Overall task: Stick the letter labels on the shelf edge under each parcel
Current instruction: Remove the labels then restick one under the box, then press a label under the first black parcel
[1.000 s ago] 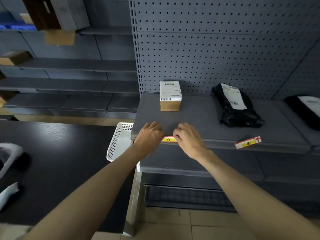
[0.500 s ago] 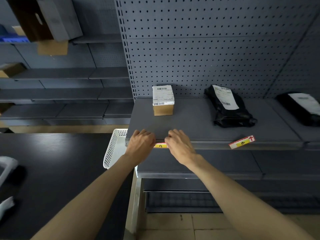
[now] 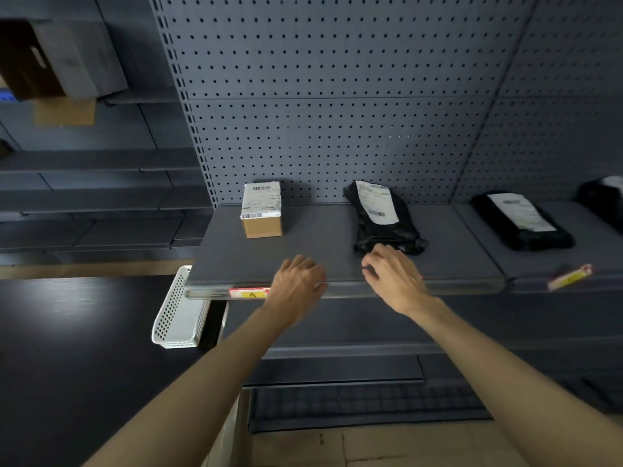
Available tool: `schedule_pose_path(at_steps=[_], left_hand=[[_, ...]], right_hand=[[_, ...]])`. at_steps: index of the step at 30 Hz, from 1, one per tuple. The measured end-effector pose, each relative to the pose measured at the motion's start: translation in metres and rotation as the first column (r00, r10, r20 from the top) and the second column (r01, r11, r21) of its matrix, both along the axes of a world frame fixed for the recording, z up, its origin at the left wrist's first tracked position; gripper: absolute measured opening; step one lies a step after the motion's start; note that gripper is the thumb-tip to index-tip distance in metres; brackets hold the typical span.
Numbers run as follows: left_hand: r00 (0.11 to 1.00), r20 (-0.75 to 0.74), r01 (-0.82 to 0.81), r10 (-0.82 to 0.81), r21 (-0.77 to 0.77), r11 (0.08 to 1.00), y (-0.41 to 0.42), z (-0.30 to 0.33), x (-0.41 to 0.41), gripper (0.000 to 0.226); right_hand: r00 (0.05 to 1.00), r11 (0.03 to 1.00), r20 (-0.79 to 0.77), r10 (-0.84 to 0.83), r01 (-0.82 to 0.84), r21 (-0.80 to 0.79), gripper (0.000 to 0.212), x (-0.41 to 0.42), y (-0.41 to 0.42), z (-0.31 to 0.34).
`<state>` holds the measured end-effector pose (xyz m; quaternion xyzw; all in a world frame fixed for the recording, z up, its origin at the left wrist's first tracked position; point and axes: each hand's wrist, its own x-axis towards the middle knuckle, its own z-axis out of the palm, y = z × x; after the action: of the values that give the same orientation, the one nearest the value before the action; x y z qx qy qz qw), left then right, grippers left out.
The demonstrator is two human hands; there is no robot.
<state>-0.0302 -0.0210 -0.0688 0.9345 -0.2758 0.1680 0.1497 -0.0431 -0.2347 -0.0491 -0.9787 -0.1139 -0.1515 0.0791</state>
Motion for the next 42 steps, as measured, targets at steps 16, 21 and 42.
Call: schedule_pose_path(at_steps=[16,21,42], left_hand=[[0.981,-0.078,-0.166,0.176,0.12,0.979,-0.142,-0.024,-0.006,0.023],[0.973,-0.073,-0.216,0.219,0.049,0.975,-0.153,-0.033,-0.005,0.014],[0.998,0.019,-0.059,0.056,0.298,0.953,-0.15,-0.026,0.008,0.009]], right_hand=[[0.99,0.989,-0.045,0.135,-0.137,-0.048,0.013,0.0,-0.094,-0.015],[0.991,0.992,-0.048,0.128,-0.128,-0.007,0.01,0.002,-0.103,-0.021],[0.994,0.992,-0.025,0.11,-0.108,0.063,0.009,-0.001,-0.111,-0.046]])
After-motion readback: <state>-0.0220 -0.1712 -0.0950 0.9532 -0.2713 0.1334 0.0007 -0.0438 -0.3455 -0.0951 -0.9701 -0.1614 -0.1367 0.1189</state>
